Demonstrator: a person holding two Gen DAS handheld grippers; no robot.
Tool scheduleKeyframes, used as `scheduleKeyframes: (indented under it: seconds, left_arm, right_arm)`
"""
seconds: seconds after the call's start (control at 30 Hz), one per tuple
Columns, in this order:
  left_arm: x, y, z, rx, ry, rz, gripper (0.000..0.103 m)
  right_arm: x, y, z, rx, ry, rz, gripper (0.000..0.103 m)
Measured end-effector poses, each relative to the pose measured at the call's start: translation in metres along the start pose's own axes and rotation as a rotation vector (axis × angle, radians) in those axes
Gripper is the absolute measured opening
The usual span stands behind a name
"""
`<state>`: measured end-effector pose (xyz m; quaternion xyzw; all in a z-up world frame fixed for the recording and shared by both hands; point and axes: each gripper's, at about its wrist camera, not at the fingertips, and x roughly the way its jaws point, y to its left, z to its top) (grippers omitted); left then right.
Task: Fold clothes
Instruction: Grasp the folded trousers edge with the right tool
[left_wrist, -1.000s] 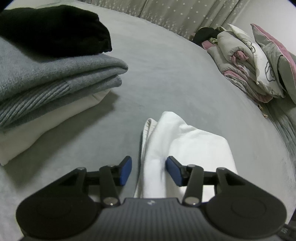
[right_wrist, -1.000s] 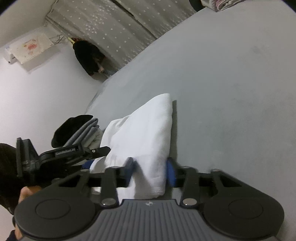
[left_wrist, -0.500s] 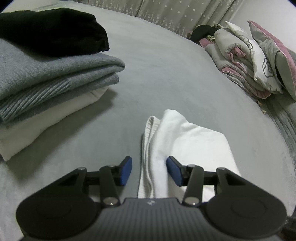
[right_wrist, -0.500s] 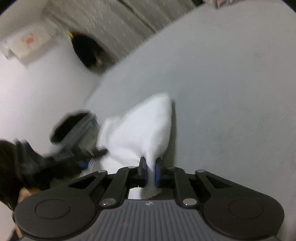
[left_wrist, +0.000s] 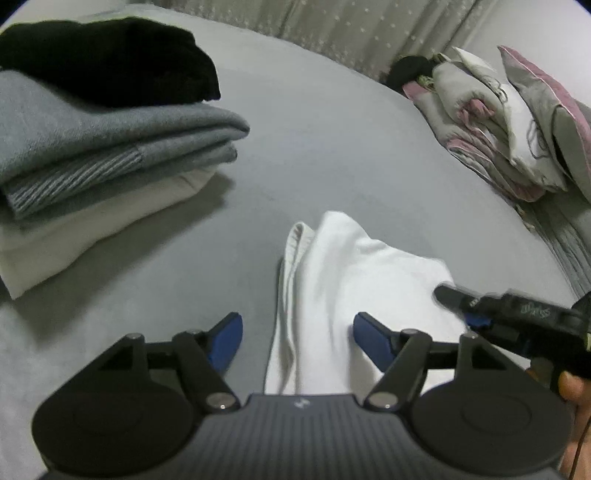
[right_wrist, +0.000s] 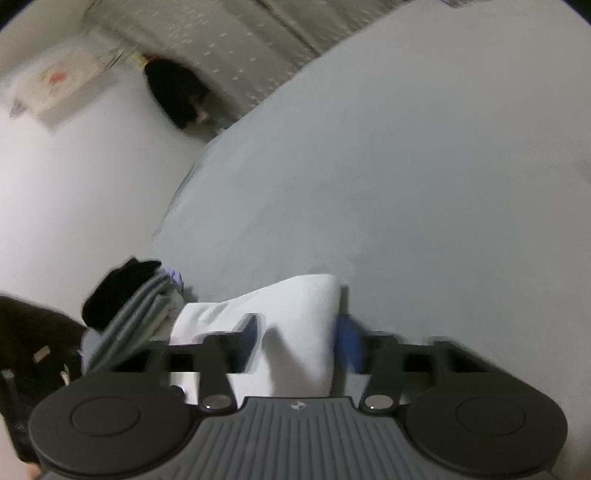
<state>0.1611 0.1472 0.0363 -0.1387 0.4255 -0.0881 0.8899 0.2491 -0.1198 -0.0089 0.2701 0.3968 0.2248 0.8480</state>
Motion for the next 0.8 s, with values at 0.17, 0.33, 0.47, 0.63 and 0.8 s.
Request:
scheduleKeyframes:
  seconds: [0.17, 0.33, 0.47, 0.63, 0.8]
  left_arm:
    - [0.005, -0.004, -0.002, 0.014, 0.000, 0.031, 0.043]
    - [0.003, -0.001, -0.001, -0.008, -0.005, 0.018, 0.044]
    - [0.000, -0.007, -0.001, 0.018, -0.012, 0.031, 0.045]
    - [0.003, -0.008, 0.000, 0.015, -0.003, 0.038, 0.045]
    - [-0.002, -0.004, -0.001, 0.001, 0.000, 0.030, 0.045]
  right_arm:
    - [0.011, -0.002, 0.007, 0.009, -0.034, -0.002, 0.017]
    - [0.010, -0.001, -0.001, -0.025, -0.051, -0.011, 0.017]
    - [-0.009, 0.012, -0.003, -0.078, -0.102, -0.126, 0.029]
    - [-0.049, 0.061, -0.033, -0.344, -0.205, -0.137, 0.024]
    - [-0.033, 0.116, -0.096, -0.679, -0.113, -0.136, 0.006]
